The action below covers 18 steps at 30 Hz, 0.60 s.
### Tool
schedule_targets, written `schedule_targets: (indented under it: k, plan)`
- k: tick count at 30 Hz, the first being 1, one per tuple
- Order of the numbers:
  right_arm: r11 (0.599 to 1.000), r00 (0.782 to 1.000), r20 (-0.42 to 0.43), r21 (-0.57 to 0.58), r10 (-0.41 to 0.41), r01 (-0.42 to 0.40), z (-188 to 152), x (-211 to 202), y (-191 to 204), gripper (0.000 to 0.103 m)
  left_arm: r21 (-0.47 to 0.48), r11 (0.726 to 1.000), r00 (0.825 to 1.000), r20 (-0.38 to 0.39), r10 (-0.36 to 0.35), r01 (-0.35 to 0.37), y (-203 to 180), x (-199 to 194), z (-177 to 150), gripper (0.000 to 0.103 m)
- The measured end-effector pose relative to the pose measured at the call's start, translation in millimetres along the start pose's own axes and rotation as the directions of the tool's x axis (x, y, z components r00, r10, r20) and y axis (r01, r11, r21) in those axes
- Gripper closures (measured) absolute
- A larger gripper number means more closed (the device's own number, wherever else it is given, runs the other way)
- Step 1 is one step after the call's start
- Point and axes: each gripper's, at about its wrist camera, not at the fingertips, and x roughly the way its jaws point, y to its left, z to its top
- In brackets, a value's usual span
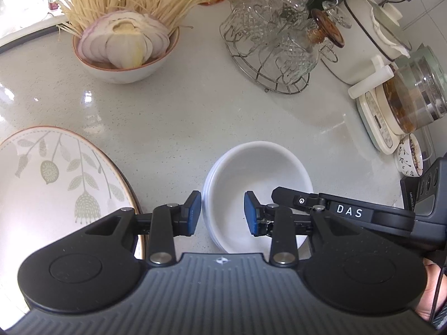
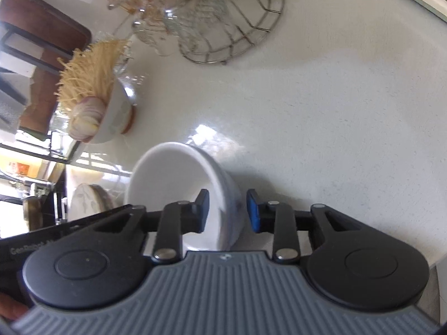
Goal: Organize plates and bowls
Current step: 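Carry the ceramic bowl with both grippers over the leaf-pattern plate stack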
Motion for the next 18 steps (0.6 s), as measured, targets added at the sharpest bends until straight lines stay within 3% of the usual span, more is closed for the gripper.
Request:
schedule_targets:
  k: [9, 18]
  plan:
    - [0.999, 0.999, -0.005, 0.014, 0.037, -0.037, 0.7, -1.1, -7.9, 0.082, 0.008, 1.000, 1.000, -0.011, 0.011, -0.011, -3.4, 7.9, 0.8, 0.064]
    - [0.996, 0.999, 0.026, -0.077, -0.031, 0.033, 2.0, -5.7, -1.9, 0.087, 0.047, 0.999, 0.999, -0.030, 0.029, -0.028, -16.8, 16.3, 2.6, 0.064]
